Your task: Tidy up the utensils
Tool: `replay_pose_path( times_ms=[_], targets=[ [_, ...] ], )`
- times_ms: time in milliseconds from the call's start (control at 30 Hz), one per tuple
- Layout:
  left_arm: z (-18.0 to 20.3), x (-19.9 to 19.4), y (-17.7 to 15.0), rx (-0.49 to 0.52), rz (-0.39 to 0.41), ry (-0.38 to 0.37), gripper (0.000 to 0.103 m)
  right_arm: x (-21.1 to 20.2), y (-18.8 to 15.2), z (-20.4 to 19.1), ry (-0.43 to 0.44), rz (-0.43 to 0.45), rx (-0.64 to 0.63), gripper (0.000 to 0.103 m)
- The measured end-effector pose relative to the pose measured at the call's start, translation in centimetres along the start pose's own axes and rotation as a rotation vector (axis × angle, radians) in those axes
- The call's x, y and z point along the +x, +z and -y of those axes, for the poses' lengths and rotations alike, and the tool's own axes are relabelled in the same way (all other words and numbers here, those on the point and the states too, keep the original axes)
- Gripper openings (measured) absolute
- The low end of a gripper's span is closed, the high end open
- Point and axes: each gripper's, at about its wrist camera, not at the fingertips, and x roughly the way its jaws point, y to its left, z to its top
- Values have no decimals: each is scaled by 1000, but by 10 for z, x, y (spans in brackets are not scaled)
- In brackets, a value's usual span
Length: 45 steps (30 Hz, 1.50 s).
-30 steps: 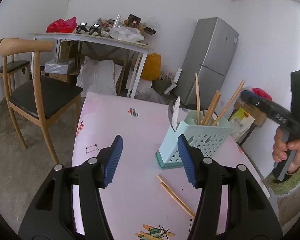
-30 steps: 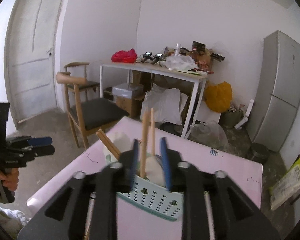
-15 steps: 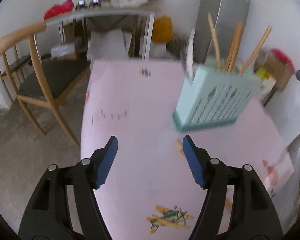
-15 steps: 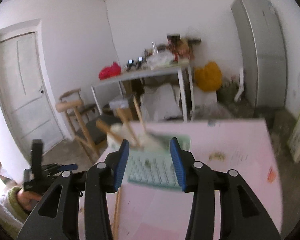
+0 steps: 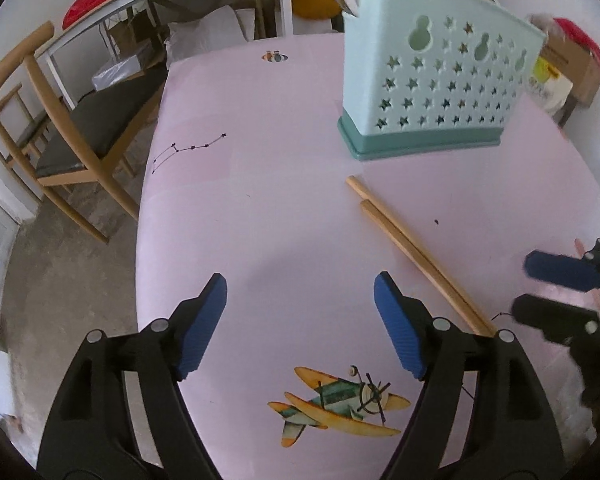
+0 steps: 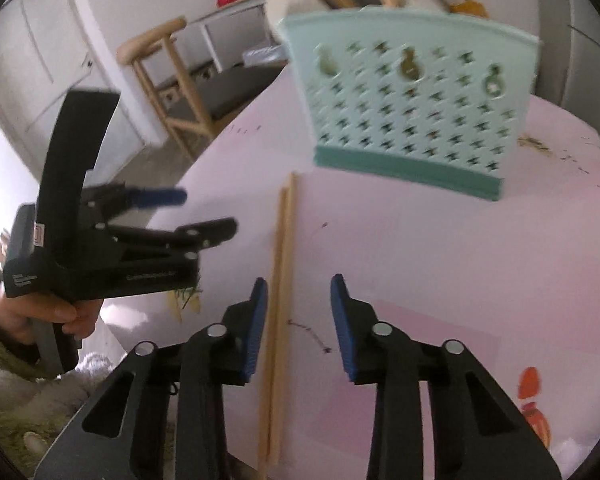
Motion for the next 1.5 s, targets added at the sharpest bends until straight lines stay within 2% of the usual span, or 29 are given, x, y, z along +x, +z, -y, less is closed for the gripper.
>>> replay_pose_path(
  times_ms=[133, 233, 600, 1500],
  targets=[
    [6, 1, -1, 22, -9, 14, 73, 14, -3, -6, -14, -32, -17, 21],
    [9, 1, -2, 35, -11, 20, 73, 24, -4, -10, -27, -56, -23, 20],
    [16, -4, -8, 46, -12, 27, 73, 28, -2, -7, -42, -65, -26, 13],
    [17, -4, -7, 49, -12, 26, 73, 27, -4, -6, -42, -65, -20, 12]
  ],
)
